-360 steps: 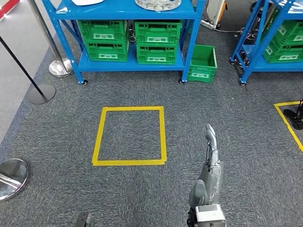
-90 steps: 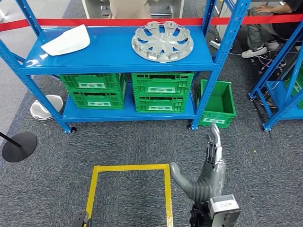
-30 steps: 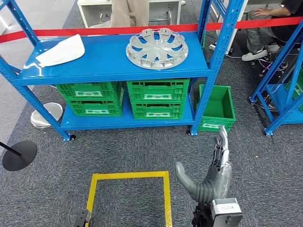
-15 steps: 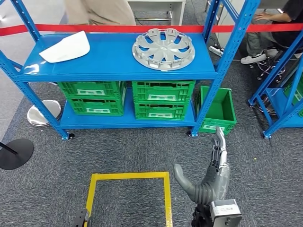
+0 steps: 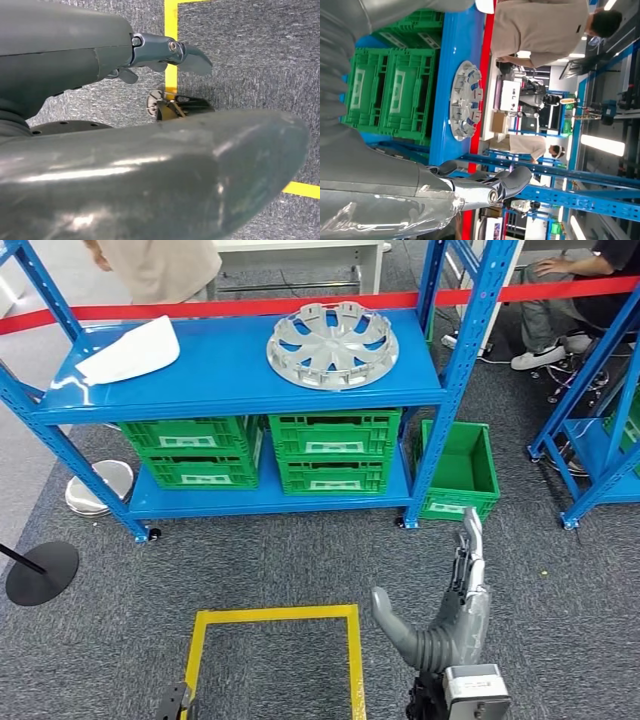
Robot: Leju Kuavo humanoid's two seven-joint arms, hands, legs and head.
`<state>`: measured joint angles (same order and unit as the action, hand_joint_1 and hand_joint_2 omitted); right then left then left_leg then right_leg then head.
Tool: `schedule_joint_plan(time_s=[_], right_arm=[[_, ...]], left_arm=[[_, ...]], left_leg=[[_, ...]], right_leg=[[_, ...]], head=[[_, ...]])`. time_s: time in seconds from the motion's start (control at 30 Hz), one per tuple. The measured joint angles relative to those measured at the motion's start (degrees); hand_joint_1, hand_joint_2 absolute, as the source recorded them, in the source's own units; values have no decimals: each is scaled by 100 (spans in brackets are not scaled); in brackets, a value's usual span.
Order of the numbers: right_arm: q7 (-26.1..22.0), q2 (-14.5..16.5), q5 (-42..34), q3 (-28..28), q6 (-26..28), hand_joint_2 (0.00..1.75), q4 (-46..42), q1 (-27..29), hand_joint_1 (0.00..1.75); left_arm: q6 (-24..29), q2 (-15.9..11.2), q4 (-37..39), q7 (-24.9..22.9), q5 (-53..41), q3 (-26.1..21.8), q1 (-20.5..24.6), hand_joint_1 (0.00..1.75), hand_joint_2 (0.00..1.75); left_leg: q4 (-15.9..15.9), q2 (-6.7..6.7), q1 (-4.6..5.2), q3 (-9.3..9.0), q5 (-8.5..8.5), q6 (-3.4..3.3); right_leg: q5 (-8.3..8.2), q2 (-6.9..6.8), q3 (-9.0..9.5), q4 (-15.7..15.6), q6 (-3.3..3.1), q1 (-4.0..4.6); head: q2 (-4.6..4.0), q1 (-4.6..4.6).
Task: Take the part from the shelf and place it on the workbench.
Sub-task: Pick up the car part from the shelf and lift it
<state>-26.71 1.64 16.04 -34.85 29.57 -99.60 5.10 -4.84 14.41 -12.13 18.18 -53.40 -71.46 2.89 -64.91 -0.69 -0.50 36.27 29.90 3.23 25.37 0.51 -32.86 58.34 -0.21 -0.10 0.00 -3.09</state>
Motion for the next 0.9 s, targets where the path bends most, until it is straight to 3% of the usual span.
schedule_joint_plan(time_s=[0.07, 0.1, 0.13, 0.23, 0.3, 0.4, 0.47, 0.53, 0.57, 0.6, 0.63, 0.7, 0.77, 0.9], right_arm=[[-2, 0, 57, 1, 72, 0, 15, 2, 0], [-2, 0, 86, 2, 101, 0, 24, 2, 0], [-2, 0, 117, 2, 126, 0, 31, 2, 0], [-2, 0, 202, 3, 183, 0, 36, -2, 0], [-2, 0, 240, 2, 210, 0, 35, -4, 0], [-2, 0, 262, 2, 230, 0, 36, -5, 0], [-2, 0, 267, 2, 236, 0, 36, -10, 0], [-2, 0, 272, 1, 239, 0, 41, -8, 0], [-1, 0, 285, 1, 244, 0, 46, -5, 0], [4, 0, 313, 1, 258, 0, 52, -3, 0], [11, 0, 359, 1, 283, 0, 58, -2, 0], [23, 0, 487, 1, 357, 0, 61, -3, 0], [28, 0, 575, -1, 415, 0, 62, -5, 0], [38, 0, 608, -4, 467, 0, 67, -1, 0]], left_arm=[[11, -2, 0, -10, 0, -1, -9, 0, 0], [15, -3, 0, -13, 0, -2, -14, 0, 0], [16, -5, 0, -16, 0, -2, -15, 0, 0], [19, -7, 0, -17, -2, -1, 0, 0, 0], [18, -4, 0, -19, -3, -1, 12, 0, 0], [18, -3, 0, -21, -4, -2, 3, 0, 0], [18, -3, 0, -21, -4, -2, 4, 0, 0], [18, -6, 0, -21, -4, -2, 1, 0, 0], [20, -9, 0, -21, -5, -2, -3, 0, 0], [27, -11, 0, -21, -11, -2, -6, 0, 0], [40, -13, 0, -21, -23, -1, -8, 0, 0], [85, -9, 0, -21, -51, 1, -7, 0, 0], [117, -6, 0, -21, -64, 3, -5, 0, 0], [125, -4, 0, -21, -55, 3, 2, 0, 0]], left_leg=[[-636, 1, -3, 316, 223, 22], [-720, 1, -3, 364, 186, 24], [-589, 1, -3, 304, 47, 21], [470, 1, -7, -233, -455, -9], [824, -8, 0, -397, -518, -74], [864, -7, 3, -393, -539, -197], [877, 2, -12, -392, -557, -259], [877, 9, -6, -388, -556, -287], [876, 12, -3, -388, -555, -289], [875, 15, -2, -389, -554, -290], [875, 16, -2, -393, -554, -289], [874, 11, -3, -407, -552, -275], [863, 3, 16, -407, -547, -225], [849, 6, 6, -376, -548, -83]], right_leg=[[0, -2, -4, 0, -8, 1], [1, 0, -1, 1, -9, 2], [1, 2, 4, 1, -7, 1], [14, 16, 17, 14, 35, 19], [14, 23, 5, 17, 92, 46], [47, 18, -20, 41, 177, 33], [295, 6, -196, 430, 232, 23], [670, 1, -554, 1219, 267, 15], [779, 1, -707, 1543, 274, 12], [782, 1, -774, 1680, 276, 11], [669, 0, -721, 1568, 271, 10], [293, -6, -343, 817, 252, 4], [79, -5, -17, 166, 208, 9], [27, 13, 21, 23, 69, 28]], head=[[0, -6], [0, -8], [0, -10], [0, -21], [0, -14], [0, 8], [0, 42], [0, 72], [0, 72], [0, 73], [0, 73], [0, 77], [0, 78], [0, 75]])
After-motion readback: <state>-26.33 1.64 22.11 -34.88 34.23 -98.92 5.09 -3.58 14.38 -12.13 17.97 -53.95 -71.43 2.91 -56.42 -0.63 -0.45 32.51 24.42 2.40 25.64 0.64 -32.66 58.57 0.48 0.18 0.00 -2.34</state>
